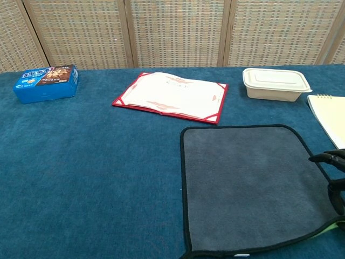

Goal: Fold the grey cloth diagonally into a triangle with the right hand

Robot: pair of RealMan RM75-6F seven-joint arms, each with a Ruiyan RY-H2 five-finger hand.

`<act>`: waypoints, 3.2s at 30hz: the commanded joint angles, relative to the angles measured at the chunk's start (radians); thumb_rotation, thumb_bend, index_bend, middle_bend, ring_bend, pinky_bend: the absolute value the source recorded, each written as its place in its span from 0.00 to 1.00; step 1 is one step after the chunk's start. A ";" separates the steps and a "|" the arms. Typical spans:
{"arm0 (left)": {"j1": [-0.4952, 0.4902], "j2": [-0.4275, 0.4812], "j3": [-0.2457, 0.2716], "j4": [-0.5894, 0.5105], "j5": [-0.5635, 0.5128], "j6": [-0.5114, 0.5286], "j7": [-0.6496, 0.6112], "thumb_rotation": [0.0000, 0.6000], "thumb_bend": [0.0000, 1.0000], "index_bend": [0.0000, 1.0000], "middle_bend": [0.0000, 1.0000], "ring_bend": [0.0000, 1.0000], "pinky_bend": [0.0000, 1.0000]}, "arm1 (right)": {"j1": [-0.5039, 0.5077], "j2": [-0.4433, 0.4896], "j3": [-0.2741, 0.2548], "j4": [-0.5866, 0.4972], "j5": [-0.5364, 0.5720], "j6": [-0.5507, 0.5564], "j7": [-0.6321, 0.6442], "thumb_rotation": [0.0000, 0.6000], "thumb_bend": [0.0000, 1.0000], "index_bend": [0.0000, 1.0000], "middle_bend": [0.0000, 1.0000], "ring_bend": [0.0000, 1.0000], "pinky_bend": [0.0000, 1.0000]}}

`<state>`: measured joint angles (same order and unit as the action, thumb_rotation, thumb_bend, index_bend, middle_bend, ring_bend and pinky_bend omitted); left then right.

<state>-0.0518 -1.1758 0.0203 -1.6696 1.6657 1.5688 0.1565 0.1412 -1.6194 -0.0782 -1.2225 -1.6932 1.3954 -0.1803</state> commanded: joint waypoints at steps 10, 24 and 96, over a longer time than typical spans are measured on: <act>0.000 -0.001 0.002 0.000 0.004 0.000 0.001 1.00 0.21 0.00 0.00 0.00 0.00 | 0.004 -0.001 -0.001 0.002 0.005 -0.003 0.004 1.00 0.52 0.59 0.12 0.00 0.00; -0.001 -0.002 0.000 0.002 0.006 0.002 -0.005 1.00 0.21 0.00 0.00 0.00 0.00 | 0.040 0.011 0.024 -0.038 -0.011 -0.006 -0.030 1.00 0.54 0.60 0.12 0.00 0.00; -0.037 -0.023 -0.017 0.041 -0.081 -0.088 -0.032 1.00 0.21 0.00 0.00 0.00 0.00 | 0.556 -0.220 0.349 0.066 0.345 -0.410 -0.260 1.00 0.54 0.62 0.13 0.00 0.00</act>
<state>-0.0879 -1.1984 0.0042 -1.6292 1.5857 1.4821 0.1244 0.6922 -1.8358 0.2674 -1.1624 -1.3520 0.9885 -0.4420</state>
